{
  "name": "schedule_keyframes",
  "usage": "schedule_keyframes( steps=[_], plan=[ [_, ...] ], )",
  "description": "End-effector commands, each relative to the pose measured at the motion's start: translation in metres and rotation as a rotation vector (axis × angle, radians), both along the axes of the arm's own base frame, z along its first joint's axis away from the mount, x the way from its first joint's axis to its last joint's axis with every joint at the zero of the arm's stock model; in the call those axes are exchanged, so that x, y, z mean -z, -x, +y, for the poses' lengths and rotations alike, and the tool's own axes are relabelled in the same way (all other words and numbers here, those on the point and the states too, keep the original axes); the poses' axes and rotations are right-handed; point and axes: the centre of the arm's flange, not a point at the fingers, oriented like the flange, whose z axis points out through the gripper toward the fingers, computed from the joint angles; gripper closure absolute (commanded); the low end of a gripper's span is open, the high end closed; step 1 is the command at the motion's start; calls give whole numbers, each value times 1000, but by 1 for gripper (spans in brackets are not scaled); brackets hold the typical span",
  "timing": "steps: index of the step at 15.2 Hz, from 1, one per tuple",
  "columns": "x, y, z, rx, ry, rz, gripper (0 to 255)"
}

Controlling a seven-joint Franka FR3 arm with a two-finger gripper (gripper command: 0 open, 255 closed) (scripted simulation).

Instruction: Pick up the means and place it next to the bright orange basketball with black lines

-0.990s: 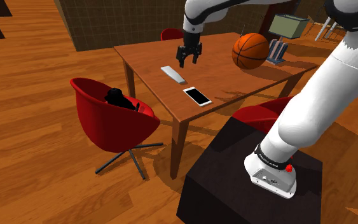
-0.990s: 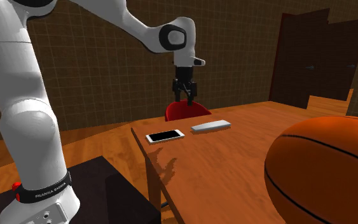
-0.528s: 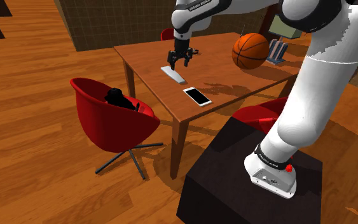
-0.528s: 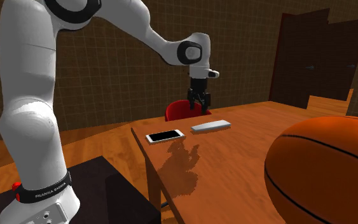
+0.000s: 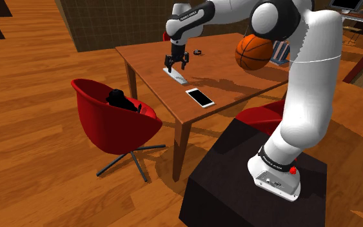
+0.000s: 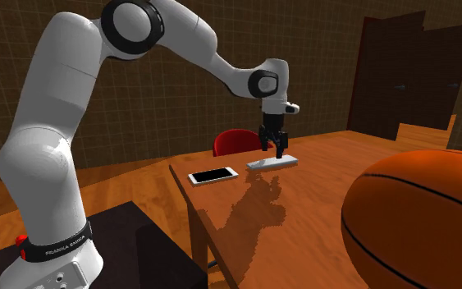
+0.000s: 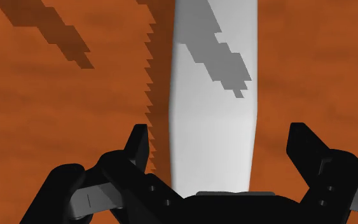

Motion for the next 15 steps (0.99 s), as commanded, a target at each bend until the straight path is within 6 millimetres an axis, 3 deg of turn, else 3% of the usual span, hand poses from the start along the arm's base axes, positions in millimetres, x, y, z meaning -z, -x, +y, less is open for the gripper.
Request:
schedule_keyframes(
  steps=[1, 5, 13, 14, 15],
  plan=[
    [10, -1, -1, 2, 0, -1, 0],
    [34, -2, -1, 2, 0, -1, 0],
    [34, -2, -1, 2, 0, -1, 0],
    [34, -2, -1, 2, 0, -1, 255],
    [34, -2, -1, 2, 0, -1, 255]
  ],
)
